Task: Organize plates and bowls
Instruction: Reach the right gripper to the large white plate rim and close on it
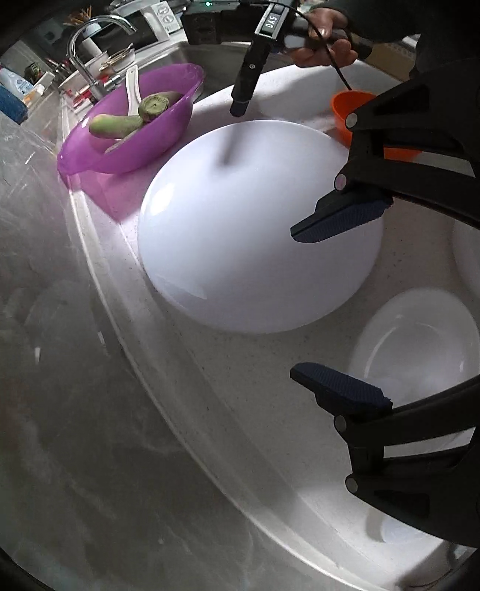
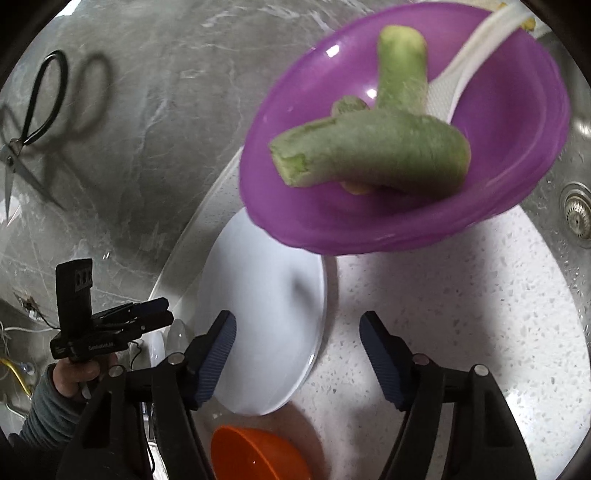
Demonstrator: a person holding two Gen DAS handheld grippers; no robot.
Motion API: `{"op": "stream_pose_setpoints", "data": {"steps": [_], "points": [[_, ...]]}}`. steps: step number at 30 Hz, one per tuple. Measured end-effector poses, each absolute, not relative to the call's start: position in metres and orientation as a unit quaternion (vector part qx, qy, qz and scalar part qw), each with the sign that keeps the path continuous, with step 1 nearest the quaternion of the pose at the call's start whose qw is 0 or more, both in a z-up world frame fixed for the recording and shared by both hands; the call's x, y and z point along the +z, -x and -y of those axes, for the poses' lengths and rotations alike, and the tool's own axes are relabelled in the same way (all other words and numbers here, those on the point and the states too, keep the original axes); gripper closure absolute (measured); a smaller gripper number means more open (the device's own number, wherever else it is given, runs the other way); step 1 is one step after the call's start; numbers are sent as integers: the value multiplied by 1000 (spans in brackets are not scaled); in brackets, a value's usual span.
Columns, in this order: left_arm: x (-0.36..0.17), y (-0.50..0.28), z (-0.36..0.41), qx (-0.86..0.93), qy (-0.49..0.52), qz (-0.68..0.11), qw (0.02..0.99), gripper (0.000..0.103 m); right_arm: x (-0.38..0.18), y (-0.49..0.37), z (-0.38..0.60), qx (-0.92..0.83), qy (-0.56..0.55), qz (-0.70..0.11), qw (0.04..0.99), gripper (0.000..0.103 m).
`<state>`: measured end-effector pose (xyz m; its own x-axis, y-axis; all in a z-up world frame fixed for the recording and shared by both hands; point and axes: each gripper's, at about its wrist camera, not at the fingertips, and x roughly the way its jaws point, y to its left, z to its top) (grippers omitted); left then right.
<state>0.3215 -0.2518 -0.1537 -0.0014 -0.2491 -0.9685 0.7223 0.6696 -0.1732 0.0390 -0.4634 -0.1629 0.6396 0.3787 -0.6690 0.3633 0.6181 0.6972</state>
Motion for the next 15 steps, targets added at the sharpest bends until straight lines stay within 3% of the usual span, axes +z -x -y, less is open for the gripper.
{"op": "stream_pose_setpoints", "data": {"steps": [5,12,15], "points": [[-172,-325,255,-381,-166,-630,656,41,-173,-48,461,8,-442,-435,785,35],[-196,-335,277,-386,-148,-645,643,68,-181,-54,464,6,-453,-431,780,37],[-190,-336,256,-385,-146,-648,640,72,-183,-56,464,9,-451,-431,782,43]]}}
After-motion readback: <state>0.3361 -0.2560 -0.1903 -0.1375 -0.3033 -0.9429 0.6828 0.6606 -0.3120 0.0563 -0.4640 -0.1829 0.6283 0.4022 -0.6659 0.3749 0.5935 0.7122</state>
